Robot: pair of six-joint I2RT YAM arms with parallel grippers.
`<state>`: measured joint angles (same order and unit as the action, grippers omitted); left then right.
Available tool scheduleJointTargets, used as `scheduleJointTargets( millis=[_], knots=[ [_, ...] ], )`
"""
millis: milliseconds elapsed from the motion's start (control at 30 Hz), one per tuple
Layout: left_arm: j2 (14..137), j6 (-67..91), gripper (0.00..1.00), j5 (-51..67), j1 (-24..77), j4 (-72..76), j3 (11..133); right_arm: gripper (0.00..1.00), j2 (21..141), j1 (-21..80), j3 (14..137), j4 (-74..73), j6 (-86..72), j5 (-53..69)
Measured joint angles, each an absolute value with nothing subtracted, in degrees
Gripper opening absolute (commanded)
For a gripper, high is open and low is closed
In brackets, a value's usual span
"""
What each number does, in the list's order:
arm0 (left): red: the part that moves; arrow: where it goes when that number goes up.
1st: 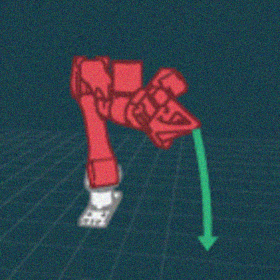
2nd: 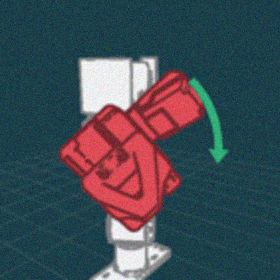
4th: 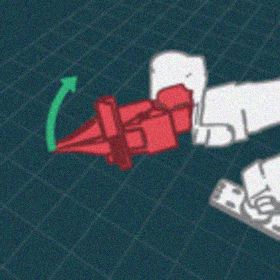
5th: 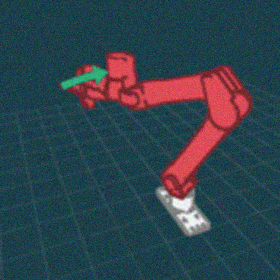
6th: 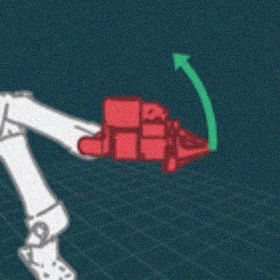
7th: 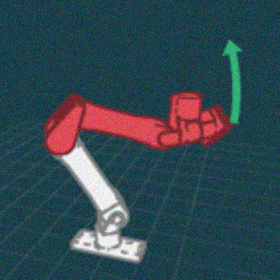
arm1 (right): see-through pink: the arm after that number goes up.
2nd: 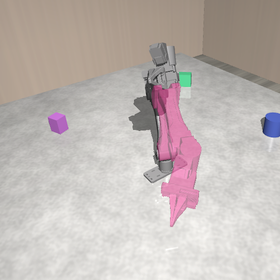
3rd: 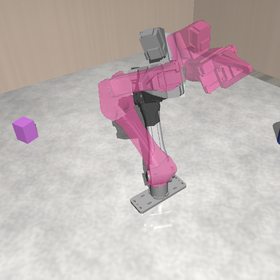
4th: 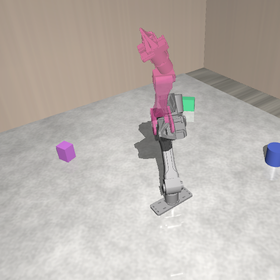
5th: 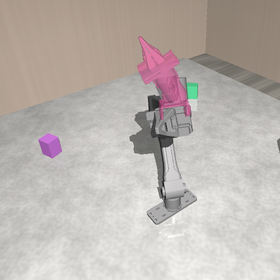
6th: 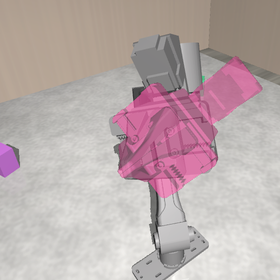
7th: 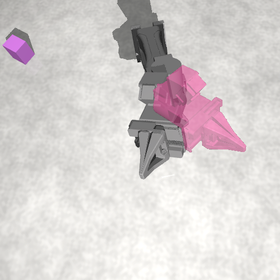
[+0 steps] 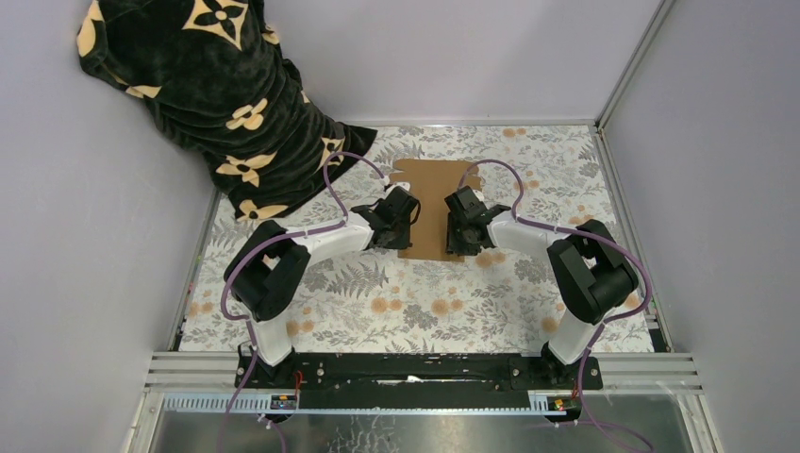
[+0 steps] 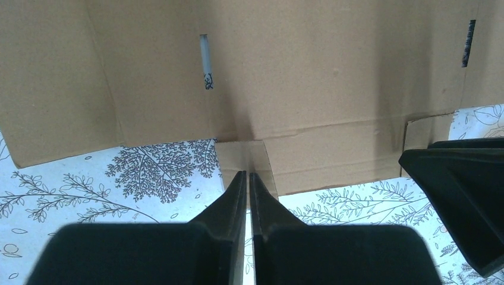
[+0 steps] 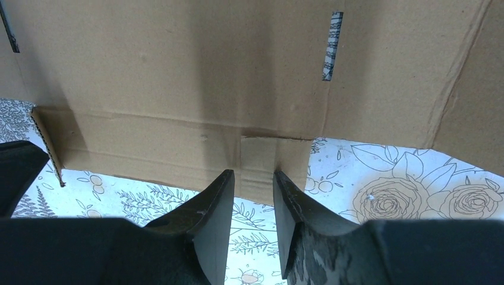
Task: Fold the paper box
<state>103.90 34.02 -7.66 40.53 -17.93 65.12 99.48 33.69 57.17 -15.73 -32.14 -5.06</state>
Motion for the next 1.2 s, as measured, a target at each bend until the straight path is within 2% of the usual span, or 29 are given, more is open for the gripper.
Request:
scheduleJointTargets(
  millis=[133,367,467,1200],
  knots=[
    [103.9,34.1,0.12,-7.2,40.6,-17.7,65.1,0.38,99.5,33.7,57.2,-15.5,-32.1,-5.1],
    [104.6,34.5,0.28,-6.3,40.7,-17.1,65.1,0.38,99.9,33.7,57.4,-14.9,-31.9,-5.1],
    [104.9,34.7,0.30,-6.3,40.9,-17.1,65.1,0.38,100.0,33.7,57.4,-14.3,-31.9,-5.0],
    [106.7,35.0,0.29,-5.5,40.9,-14.6,64.4,0.38,100.6,33.9,58.2,-14.6,-31.8,-5.4]
  ],
)
